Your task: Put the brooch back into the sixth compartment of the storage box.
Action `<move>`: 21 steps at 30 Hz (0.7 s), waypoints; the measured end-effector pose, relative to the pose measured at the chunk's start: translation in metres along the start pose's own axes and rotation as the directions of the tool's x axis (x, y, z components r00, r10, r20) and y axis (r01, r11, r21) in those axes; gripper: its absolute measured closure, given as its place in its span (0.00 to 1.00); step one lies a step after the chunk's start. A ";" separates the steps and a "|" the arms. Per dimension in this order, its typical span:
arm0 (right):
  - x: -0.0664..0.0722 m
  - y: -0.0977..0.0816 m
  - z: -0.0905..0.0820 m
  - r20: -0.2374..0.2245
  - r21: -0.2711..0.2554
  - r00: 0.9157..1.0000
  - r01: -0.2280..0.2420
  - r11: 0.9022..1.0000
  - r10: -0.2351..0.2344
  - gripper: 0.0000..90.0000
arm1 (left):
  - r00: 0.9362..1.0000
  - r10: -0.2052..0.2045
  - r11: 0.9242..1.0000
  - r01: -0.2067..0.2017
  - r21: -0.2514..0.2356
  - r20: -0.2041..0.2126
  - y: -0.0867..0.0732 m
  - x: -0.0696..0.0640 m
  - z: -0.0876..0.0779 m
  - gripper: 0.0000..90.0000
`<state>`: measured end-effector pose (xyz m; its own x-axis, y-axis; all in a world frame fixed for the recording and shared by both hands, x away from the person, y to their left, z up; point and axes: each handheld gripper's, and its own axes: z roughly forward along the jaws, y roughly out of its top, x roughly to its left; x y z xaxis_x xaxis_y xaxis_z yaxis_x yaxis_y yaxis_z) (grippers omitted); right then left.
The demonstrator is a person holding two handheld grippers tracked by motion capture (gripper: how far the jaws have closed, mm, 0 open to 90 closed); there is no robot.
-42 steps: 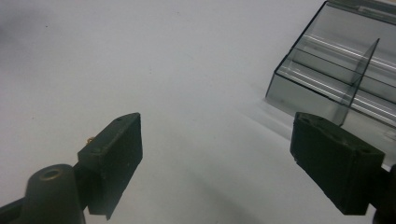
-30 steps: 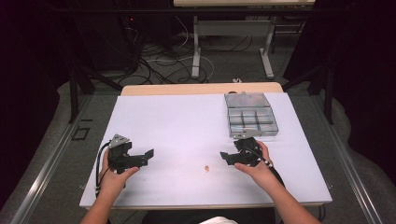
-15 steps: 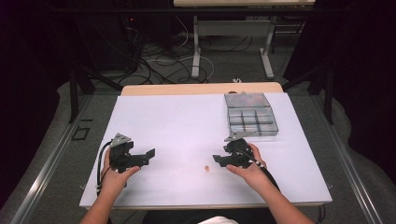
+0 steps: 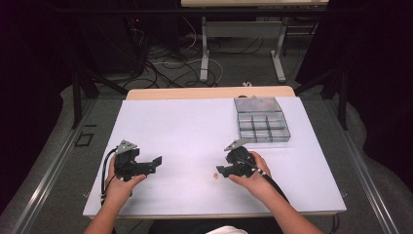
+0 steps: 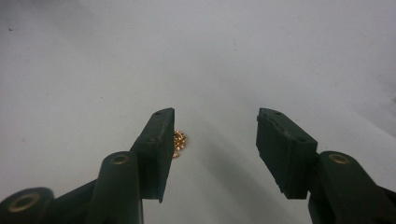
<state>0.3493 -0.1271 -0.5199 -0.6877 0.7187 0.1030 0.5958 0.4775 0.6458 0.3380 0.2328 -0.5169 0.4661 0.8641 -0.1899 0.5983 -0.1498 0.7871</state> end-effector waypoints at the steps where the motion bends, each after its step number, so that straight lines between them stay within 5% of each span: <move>1: 0.001 0.001 0.000 -0.006 0.019 1.000 -0.002 1.000 0.002 0.55 | 1.000 -0.001 1.000 0.001 0.001 0.001 0.000 0.000 0.000 0.01; 13: 0.012 0.008 0.009 0.016 0.079 1.000 -0.019 0.997 0.018 0.61 | 1.000 0.007 1.000 -0.007 0.003 0.000 0.000 -0.002 0.000 0.01; 21: 0.016 0.010 0.015 0.020 0.151 0.997 -0.073 0.986 0.071 0.66 | 1.000 0.013 1.000 -0.013 0.005 0.001 -0.001 -0.003 0.001 0.01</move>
<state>0.3510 -0.1033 -0.5233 -0.6353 0.7606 0.1337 0.7004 0.4947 0.5145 0.3369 0.2301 -0.5175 0.4746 0.8615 -0.1804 0.5954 -0.1632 0.7867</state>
